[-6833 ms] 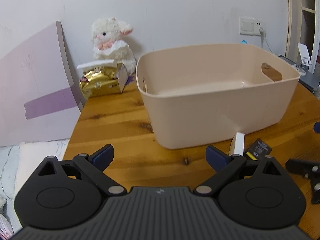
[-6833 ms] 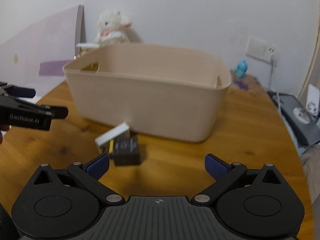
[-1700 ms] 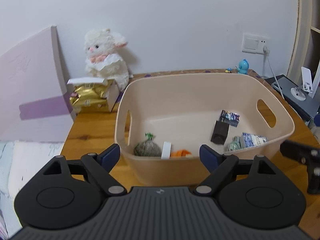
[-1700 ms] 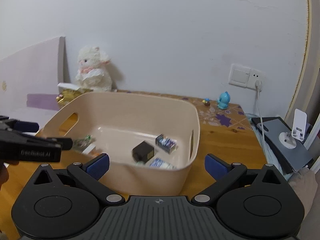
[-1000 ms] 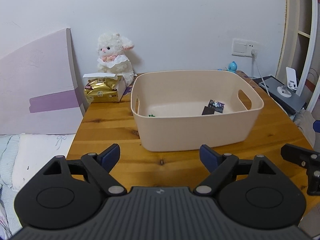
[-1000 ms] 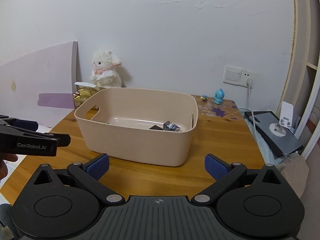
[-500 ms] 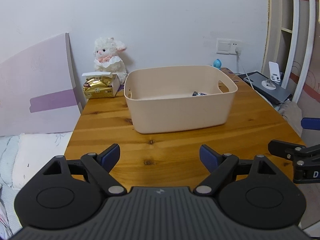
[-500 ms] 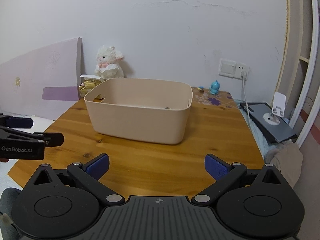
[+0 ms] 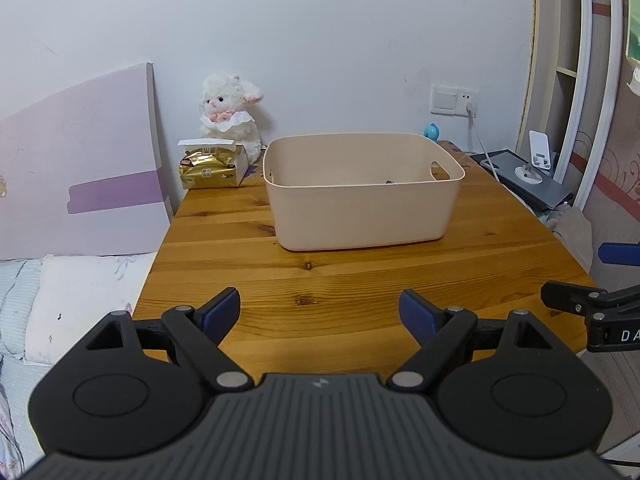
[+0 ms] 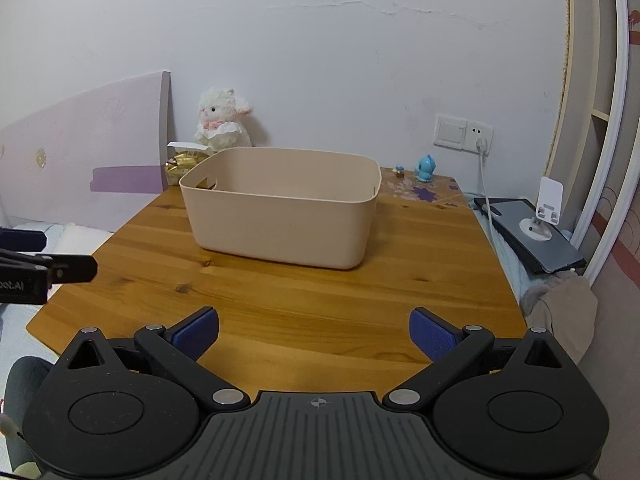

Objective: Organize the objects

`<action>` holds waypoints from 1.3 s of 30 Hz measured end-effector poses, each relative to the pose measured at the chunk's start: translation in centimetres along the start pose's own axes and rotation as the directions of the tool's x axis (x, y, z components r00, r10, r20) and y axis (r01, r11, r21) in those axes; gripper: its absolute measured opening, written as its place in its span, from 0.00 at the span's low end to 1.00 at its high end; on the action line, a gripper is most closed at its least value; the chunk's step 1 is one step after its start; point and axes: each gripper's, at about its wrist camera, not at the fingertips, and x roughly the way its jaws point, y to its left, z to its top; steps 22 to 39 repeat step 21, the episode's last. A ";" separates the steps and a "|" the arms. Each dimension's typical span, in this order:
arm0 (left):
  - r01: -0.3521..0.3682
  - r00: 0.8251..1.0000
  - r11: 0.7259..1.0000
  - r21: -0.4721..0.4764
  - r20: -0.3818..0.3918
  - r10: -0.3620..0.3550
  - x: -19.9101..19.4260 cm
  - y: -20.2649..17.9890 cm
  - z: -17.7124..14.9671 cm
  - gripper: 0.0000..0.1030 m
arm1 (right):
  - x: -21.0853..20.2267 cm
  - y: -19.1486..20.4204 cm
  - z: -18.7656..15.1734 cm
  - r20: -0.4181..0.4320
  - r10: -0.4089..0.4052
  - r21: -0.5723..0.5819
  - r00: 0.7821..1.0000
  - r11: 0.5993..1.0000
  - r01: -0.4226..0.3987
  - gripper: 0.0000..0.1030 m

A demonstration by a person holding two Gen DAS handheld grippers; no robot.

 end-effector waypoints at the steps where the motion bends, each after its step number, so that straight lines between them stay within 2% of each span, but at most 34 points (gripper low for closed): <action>1: -0.001 1.000 1.000 0.000 0.000 0.001 -0.1 0.0 0.0 0.85 | -0.1 0.0 -0.1 0.000 -0.001 0.001 1.000 1.000 0.001 1.00; 39: -0.011 1.000 1.000 0.016 -0.004 0.011 -0.3 0.1 0.5 0.85 | 0.6 -0.7 0.4 0.001 -0.003 0.028 1.000 1.000 0.003 1.00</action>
